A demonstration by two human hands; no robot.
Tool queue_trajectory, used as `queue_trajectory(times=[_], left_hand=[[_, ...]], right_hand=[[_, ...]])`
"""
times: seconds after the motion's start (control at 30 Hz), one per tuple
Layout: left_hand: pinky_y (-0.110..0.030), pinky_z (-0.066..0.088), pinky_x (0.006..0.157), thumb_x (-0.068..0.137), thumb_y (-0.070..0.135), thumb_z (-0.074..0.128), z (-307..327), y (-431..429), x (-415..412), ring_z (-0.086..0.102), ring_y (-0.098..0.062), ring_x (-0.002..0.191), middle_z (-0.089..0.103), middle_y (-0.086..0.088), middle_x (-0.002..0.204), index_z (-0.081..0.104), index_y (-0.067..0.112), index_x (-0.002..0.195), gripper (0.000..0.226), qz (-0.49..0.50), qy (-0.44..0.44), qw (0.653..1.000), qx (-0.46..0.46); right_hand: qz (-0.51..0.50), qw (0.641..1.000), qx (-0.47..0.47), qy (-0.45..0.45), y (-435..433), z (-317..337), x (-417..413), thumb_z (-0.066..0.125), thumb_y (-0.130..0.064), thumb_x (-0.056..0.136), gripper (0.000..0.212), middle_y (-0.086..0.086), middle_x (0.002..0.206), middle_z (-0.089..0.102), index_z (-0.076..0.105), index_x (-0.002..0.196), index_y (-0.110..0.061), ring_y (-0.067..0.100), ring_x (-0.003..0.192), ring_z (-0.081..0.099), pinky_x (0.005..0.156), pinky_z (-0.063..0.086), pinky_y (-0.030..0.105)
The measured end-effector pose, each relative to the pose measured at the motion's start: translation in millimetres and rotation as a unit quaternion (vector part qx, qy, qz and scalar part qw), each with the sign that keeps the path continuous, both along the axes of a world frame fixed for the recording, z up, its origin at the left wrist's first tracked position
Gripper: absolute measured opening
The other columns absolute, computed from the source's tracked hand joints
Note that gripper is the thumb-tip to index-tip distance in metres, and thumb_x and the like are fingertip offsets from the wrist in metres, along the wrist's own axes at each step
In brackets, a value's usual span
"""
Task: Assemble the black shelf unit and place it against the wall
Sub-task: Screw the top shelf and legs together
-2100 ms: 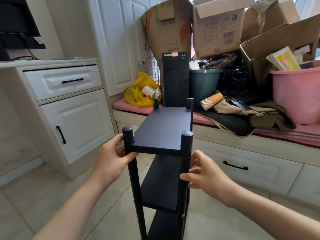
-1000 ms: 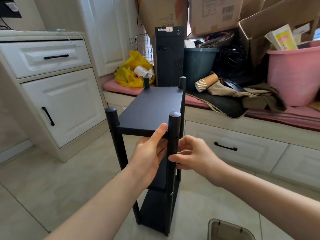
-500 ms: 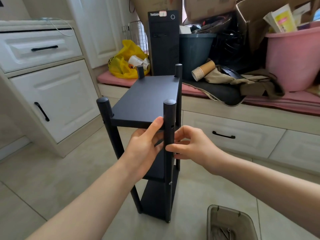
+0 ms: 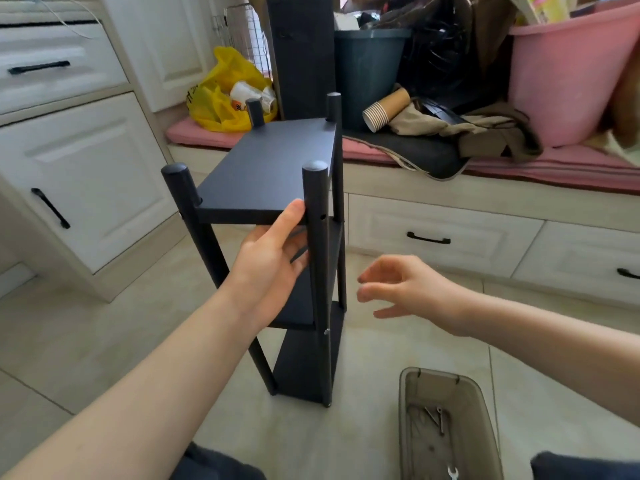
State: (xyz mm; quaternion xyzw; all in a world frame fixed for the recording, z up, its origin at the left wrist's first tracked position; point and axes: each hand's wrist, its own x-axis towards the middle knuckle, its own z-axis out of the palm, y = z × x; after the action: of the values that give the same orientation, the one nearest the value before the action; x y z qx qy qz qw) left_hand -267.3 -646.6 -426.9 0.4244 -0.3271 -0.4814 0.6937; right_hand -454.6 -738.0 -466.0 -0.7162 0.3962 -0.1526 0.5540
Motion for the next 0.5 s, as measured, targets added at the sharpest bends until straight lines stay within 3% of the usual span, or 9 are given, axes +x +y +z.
queue_trajectory(times=[0.1,0.23,0.3,0.37,0.43,0.5], left_hand=[[-0.039,0.052,0.097,0.095,0.029,0.061,0.1,-1.0,-0.7,0.072,-0.016,0.1,0.075,0.0,0.097,0.065,0.014,0.118,0.028,-0.002,0.014,1.0,-0.001],[-0.036,0.054,0.095,0.099,0.029,0.06,1.7,-2.5,-4.8,0.071,-0.014,0.098,0.074,0.002,0.095,0.067,0.017,0.113,0.02,-0.006,0.006,1.0,0.008],[-0.036,0.053,0.094,0.1,0.029,0.059,1.9,-2.8,-7.8,0.071,-0.014,0.096,0.073,0.003,0.092,0.07,0.018,0.106,0.016,-0.002,0.0,1.0,0.014],[-0.036,0.053,0.094,0.101,0.029,0.057,2.0,-3.0,-10.4,0.071,-0.014,0.095,0.073,0.003,0.091,0.07,0.019,0.102,0.016,0.004,-0.003,1.0,0.018],[-0.037,0.054,0.097,0.102,0.029,0.057,2.8,-2.4,-11.2,0.07,-0.015,0.096,0.072,0.002,0.091,0.07,0.021,0.1,0.016,0.007,-0.008,1.0,0.02],[-0.039,0.052,0.103,0.102,0.03,0.057,4.2,-1.4,-10.1,0.069,-0.016,0.098,0.071,0.003,0.091,0.07,0.021,0.099,0.015,0.005,-0.01,1.0,0.02]], right_hand=[[0.003,0.994,0.045,0.103,-4.9,-40.1,-23.5,0.068,-0.018,0.093,0.015,0.007,0.103,0.072,0.065,0.106,-0.012,0.015,0.096,0.071,0.082,0.061,0.039],[-0.029,0.973,0.165,0.162,-10.5,-95.3,-43.1,0.062,-0.018,0.097,0.017,0.012,0.103,0.071,0.062,0.11,-0.006,0.025,0.096,0.072,0.079,0.061,0.04],[-0.023,0.959,0.16,0.233,-8.2,-127.3,-47.2,0.061,-0.018,0.098,0.019,0.009,0.09,0.069,0.061,0.108,-0.002,0.022,0.074,0.069,0.062,0.057,0.033],[-0.021,0.941,0.169,0.293,-2.6,-158.8,-50.0,0.059,-0.017,0.098,0.018,0.008,0.07,0.058,0.058,0.097,0.001,0.02,0.053,0.053,0.053,0.049,0.032],[-0.004,0.917,0.173,0.36,3.2,-183.1,-51.0,0.056,-0.022,0.099,0.022,0.011,0.071,0.056,0.056,0.097,0.0,0.023,0.055,0.054,0.062,0.057,0.041],[-0.002,0.903,0.185,0.388,9.9,-200.0,-49.6,0.052,-0.028,0.101,0.034,0.016,0.092,0.061,0.051,0.117,0.002,0.027,0.069,0.062,0.073,0.061,0.044]])
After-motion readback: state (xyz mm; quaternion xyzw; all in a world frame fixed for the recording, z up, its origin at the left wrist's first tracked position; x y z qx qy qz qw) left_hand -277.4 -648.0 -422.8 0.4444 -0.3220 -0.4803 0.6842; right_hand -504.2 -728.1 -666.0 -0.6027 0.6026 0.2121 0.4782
